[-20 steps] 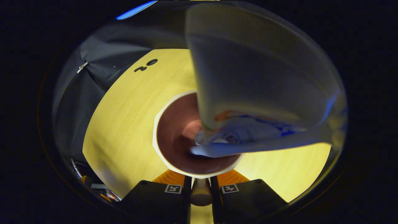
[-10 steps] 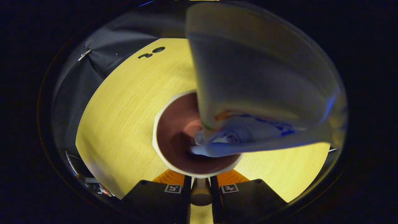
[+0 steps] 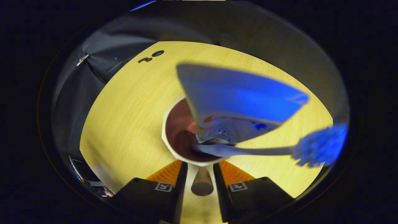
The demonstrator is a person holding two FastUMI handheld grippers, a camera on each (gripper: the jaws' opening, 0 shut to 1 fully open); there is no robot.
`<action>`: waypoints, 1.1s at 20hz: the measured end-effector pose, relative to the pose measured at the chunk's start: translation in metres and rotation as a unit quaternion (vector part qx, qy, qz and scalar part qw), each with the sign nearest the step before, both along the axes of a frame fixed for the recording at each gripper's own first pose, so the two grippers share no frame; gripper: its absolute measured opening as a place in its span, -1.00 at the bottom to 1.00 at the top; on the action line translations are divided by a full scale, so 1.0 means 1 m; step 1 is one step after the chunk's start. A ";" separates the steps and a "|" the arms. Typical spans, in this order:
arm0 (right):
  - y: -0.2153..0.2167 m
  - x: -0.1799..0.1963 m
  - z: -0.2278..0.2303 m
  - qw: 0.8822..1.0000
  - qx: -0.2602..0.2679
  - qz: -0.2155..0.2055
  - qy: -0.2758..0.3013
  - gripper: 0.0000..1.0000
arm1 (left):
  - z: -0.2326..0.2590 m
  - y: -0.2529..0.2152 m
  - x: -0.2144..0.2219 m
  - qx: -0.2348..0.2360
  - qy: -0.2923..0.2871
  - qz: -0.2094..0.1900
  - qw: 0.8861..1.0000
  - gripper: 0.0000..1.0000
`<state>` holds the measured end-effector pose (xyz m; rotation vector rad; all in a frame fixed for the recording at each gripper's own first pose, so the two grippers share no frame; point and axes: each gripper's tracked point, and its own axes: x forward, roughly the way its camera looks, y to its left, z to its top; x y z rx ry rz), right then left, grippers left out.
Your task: Put the toothbrush and toothpaste on the desktop into the cup, then pick up the cup and place it on the coaster on the desktop.
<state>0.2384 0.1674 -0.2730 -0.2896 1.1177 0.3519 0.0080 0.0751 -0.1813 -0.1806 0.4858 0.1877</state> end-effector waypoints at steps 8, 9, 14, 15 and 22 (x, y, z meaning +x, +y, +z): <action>-0.011 -0.031 0.077 0.995 0.057 -0.021 -0.083 0.99 | 0.041 -0.029 0.001 0.008 -0.035 -0.057 0.998 0.96; -0.016 -0.035 0.094 0.992 0.072 -0.028 -0.104 0.99 | 0.047 -0.035 0.003 0.003 -0.043 -0.068 0.997 0.95; -0.068 -0.060 0.172 0.958 0.105 -0.082 -0.252 0.97 | 0.071 -0.057 0.012 -0.009 -0.080 -0.097 0.992 0.95; -0.082 -0.070 0.186 0.950 0.108 -0.093 -0.277 0.96 | 0.077 -0.063 0.011 -0.010 -0.087 -0.102 0.991 0.95; -0.167 -0.142 0.257 0.887 0.116 -0.163 -0.416 0.96 | 0.117 -0.106 0.008 -0.018 -0.118 -0.175 0.977 0.95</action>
